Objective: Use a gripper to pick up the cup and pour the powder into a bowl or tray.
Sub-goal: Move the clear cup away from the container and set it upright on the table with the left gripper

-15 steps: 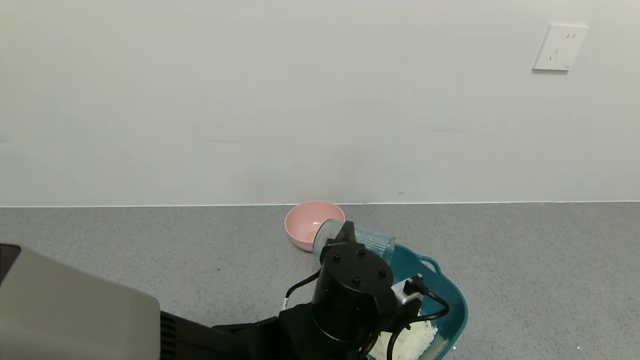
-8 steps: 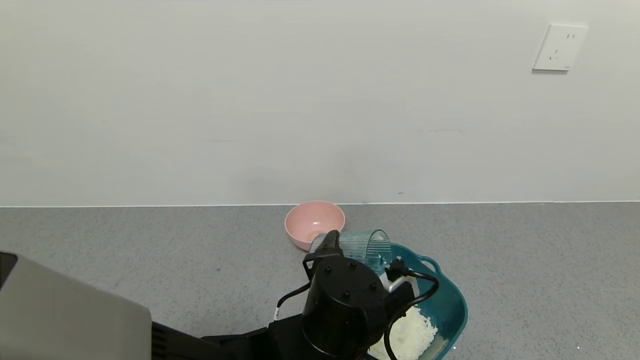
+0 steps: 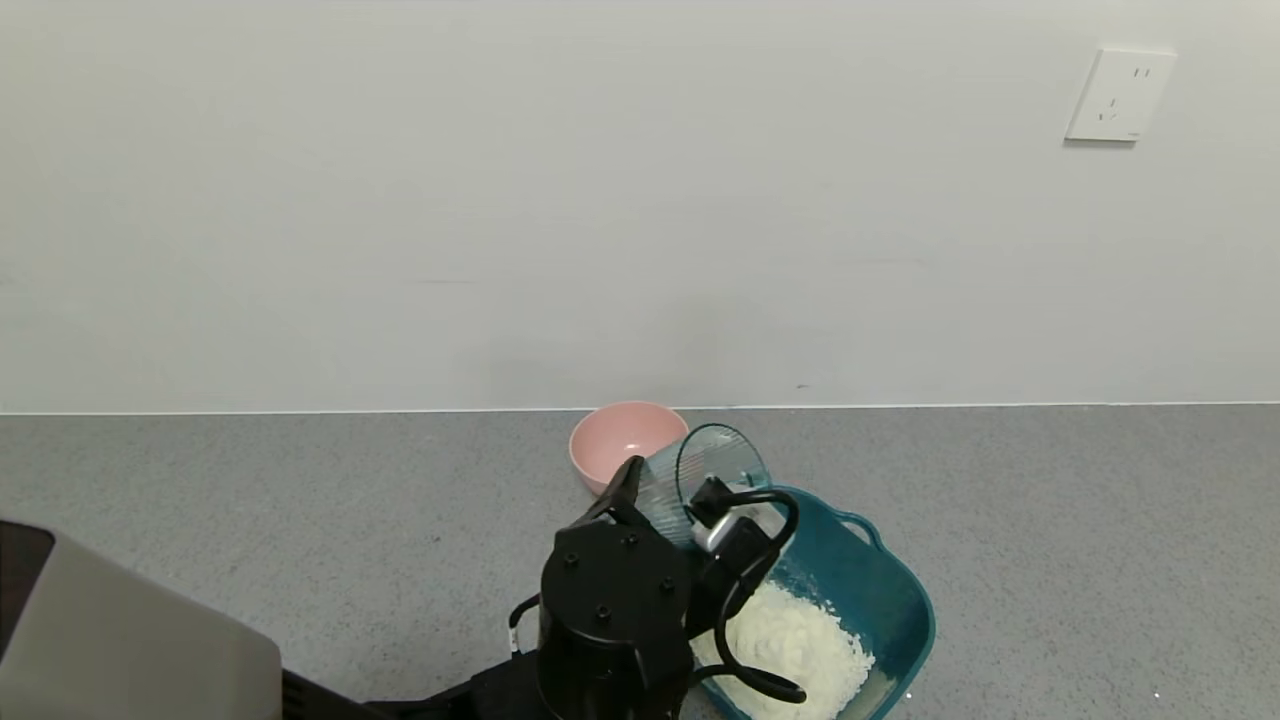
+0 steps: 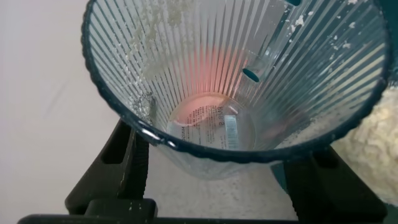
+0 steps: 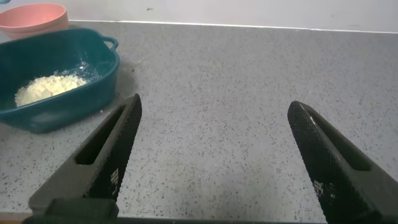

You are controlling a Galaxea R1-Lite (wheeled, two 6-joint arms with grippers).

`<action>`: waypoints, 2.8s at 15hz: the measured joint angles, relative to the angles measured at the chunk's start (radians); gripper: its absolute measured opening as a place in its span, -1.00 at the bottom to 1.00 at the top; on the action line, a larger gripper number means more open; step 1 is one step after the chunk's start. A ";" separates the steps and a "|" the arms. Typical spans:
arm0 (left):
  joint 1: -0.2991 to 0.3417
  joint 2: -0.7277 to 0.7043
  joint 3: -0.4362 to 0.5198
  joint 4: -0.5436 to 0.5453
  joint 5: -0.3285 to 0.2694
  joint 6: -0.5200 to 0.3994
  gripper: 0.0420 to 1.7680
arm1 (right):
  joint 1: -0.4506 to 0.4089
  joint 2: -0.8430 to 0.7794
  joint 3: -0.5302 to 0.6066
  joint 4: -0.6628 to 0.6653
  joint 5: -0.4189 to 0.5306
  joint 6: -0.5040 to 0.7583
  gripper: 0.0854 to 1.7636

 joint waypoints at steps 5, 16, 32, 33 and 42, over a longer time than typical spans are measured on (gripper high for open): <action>0.075 -0.083 0.119 -0.022 -0.178 -0.189 0.39 | 0.000 0.000 0.000 0.000 0.000 0.000 0.94; 0.629 -0.227 0.256 -0.020 -0.889 -0.383 0.39 | 0.000 0.000 0.000 0.000 0.000 0.000 0.94; 0.886 0.061 0.031 -0.012 -1.026 -0.494 0.39 | 0.000 0.000 0.000 0.000 0.000 0.000 0.94; 0.887 0.089 0.017 -0.013 -1.026 -0.497 0.39 | 0.000 0.000 0.000 0.000 0.000 0.000 0.94; 0.898 0.255 -0.059 -0.099 -1.008 -0.562 0.39 | 0.000 0.000 0.000 0.000 0.000 0.000 0.94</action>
